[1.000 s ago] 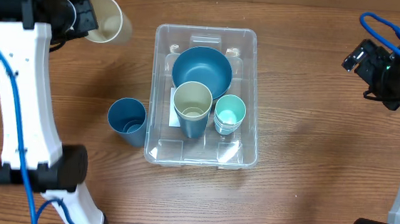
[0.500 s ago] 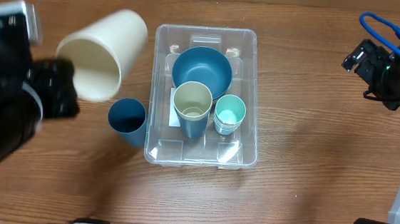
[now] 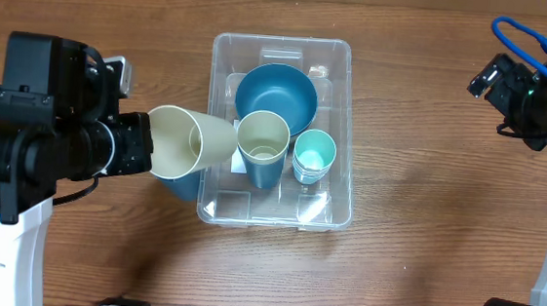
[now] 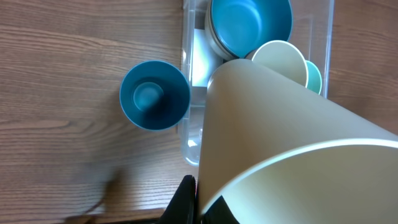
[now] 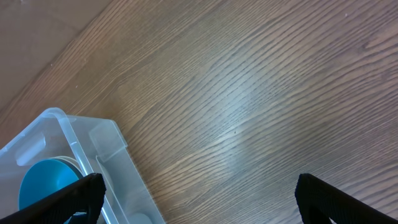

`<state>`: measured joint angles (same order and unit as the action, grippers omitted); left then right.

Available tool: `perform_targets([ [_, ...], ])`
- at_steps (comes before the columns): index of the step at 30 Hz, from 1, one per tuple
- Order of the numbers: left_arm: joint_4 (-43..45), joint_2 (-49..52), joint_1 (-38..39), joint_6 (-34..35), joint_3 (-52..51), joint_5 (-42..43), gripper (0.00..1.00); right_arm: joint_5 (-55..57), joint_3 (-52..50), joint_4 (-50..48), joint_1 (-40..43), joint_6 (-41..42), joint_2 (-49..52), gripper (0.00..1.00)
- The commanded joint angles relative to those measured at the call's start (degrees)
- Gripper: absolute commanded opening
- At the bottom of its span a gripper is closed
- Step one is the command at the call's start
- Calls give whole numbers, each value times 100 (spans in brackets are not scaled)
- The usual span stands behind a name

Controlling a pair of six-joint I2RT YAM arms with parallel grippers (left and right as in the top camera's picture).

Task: Pack container
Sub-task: 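Lift the cream cup and lower it upright into the container's front-left corner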

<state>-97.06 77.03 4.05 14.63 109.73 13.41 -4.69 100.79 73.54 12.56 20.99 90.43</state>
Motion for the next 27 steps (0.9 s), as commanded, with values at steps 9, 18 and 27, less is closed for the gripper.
perform_targets([
  [9, 24, -98, 667, -17, -203, 98, 4, -4, 9, -13, -4, 26, -68, 100],
  [18, 24, -61, 1488, 579, -466, -804, 4, -4, 9, -13, -4, 26, -68, 100],
  [27, 39, -42, 1488, 625, -933, -953, 4, -4, 9, -13, -4, 26, -68, 100],
])
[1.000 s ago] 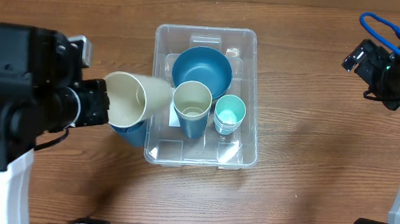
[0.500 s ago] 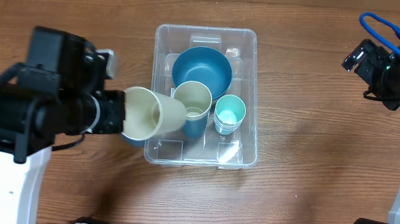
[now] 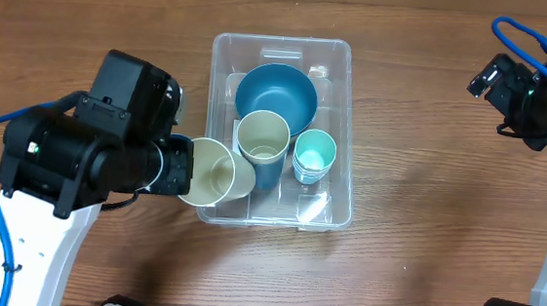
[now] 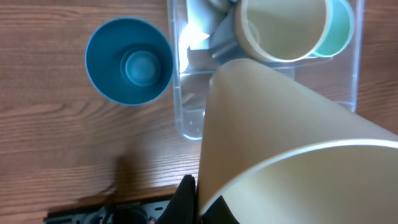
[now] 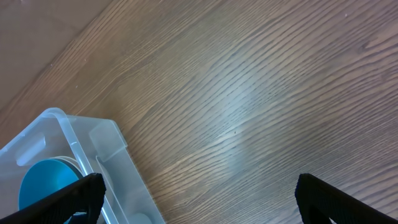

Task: Pack container
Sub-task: 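Lift the cream cup and lower it upright into the container's front-left corner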

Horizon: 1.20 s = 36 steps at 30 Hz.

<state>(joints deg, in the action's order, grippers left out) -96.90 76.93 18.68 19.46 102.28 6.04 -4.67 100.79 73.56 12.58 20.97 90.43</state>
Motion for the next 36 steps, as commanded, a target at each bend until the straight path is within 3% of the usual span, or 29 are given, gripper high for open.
perform_targets([
  [1, 35, -31, 26, 140, -238, -234, 4, -7, 9, -15, -7, 28, -68, 100],
  [22, 1458, -11, 317, 675, -2129, -374, 4, -7, 9, -15, -7, 28, -68, 100],
  [36, 1932, -11, 321, 765, -2457, -944, 4, -7, 9, -15, -7, 28, -68, 100],
])
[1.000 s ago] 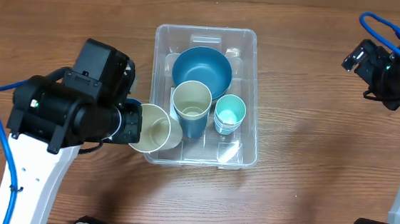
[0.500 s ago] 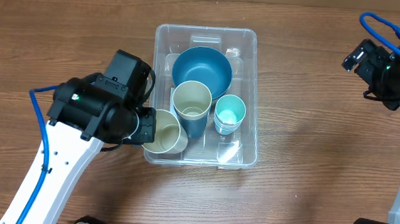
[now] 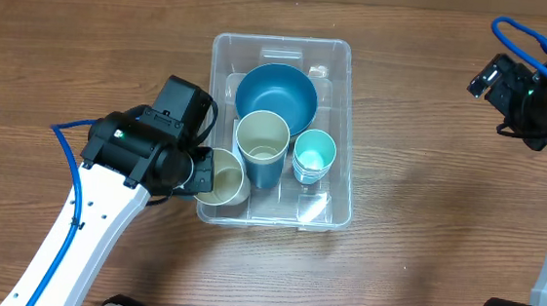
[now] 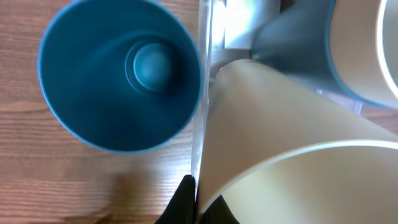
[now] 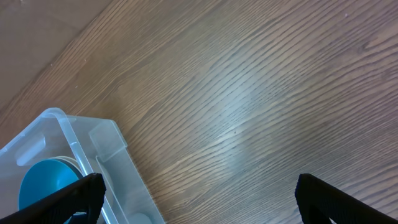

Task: Pack container
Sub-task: 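Lift the cream cup and lower it upright into the container's front-left corner, then release the cream cup and move the left gripper to the teal cup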

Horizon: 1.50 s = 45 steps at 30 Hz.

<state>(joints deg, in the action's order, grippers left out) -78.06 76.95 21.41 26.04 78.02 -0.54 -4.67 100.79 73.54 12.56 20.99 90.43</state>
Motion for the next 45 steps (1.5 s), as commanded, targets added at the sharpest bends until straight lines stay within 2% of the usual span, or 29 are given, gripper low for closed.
perform_targets([
  [1, 57, -13, 48, 107, -31, -286, 4, -7, 9, -13, -4, 26, -68, 100],
  [21, 186, 603, 643, 341, -39, -310, 4, -7, 9, -13, -4, 26, -68, 100],
  [30, 181, 603, 643, 339, -39, -306, 16, -9, 9, -13, -4, 26, -68, 100],
  [35, 149, 601, 640, 339, -7, -258, 15, -7, 9, -13, -4, 26, -68, 100],
  [40, -345, 581, 636, 337, 605, -295, 15, -7, 9, -13, -4, 26, -68, 100],
  [45, -1113, 581, 629, 341, 1770, -890, 27, -7, 9, -13, -4, 26, -68, 100],
])
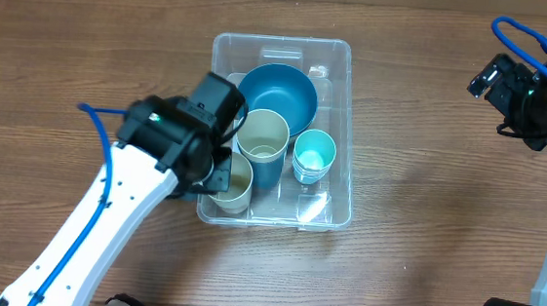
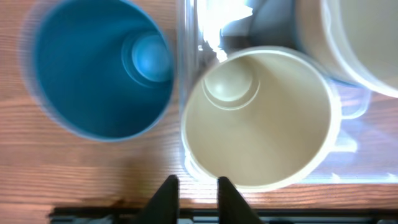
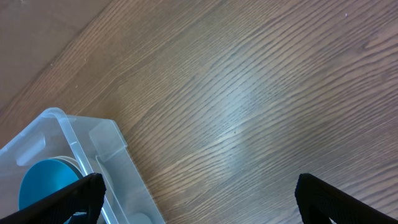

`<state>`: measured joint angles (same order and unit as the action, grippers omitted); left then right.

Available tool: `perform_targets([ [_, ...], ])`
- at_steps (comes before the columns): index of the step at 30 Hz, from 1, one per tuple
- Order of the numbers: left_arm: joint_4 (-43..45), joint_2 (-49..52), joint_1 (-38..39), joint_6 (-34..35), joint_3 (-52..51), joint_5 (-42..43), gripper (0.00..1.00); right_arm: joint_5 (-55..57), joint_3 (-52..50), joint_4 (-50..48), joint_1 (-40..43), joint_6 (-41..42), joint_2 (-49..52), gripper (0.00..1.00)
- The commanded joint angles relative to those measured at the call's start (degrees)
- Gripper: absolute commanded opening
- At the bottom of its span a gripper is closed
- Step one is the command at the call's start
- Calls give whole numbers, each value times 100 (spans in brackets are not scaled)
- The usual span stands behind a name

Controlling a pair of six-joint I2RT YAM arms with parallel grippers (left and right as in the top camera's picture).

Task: Pack container
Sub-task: 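Release the cream cup and move the left gripper to the teal cup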

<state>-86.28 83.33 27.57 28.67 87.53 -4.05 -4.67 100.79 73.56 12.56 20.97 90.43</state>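
Observation:
The clear plastic container (image 1: 344, 129) holds a blue bowl (image 1: 276, 97), a cream cup nested in a blue cup (image 1: 262, 137) and a small teal cup (image 1: 313, 154). A second cream cup (image 2: 261, 118) stands upright in the container's front left corner. A blue cup (image 2: 99, 68) stands on the table just outside the container's left wall; my left arm hides it in the overhead view. My left gripper (image 2: 194, 182) hovers above the cream cup's rim, open by a narrow gap with nothing in it. My right gripper (image 3: 199, 199) hangs wide open over bare wood at the far right.
The wooden table (image 1: 443, 235) runs all round the container. My left arm (image 1: 113, 209) reaches in from the front left. The right arm (image 1: 542, 96) with its blue cable sits at the right edge. The container's corner (image 3: 56, 124) shows in the right wrist view.
The left gripper let go of the cream cup, which now stands upright in the container's front left corner. The gripper sits slightly farther in over the container. The right arm is unchanged.
My left gripper held the cream cup tilted, left of the container above the blue cup. It then carried the cup to the container's front left corner and lower into it. Now the cup stands there free and the fingers are apart. The right arm stayed still throughout.

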Motion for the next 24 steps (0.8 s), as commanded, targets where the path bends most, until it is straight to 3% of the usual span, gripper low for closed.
perform_targets([
  [1, -411, -57, 4, 79, 1005, -673, 30, -7, 9, -15, -4, 28, -68, 100],
  [5, -717, -57, -199, 81, 1405, -1049, 43, -7, 9, -15, -4, 28, -68, 100],
  [13, -704, -7, -1381, 127, 1012, -1217, 46, -7, 9, -15, -4, 28, -68, 100],
  [19, 140, -7, -2129, -734, 129, 90, 42, -7, 9, -15, -4, 28, -68, 100],
  [24, 756, 28, -2234, -772, -568, 243, 43, -7, 9, -15, -4, 28, -68, 100],
])
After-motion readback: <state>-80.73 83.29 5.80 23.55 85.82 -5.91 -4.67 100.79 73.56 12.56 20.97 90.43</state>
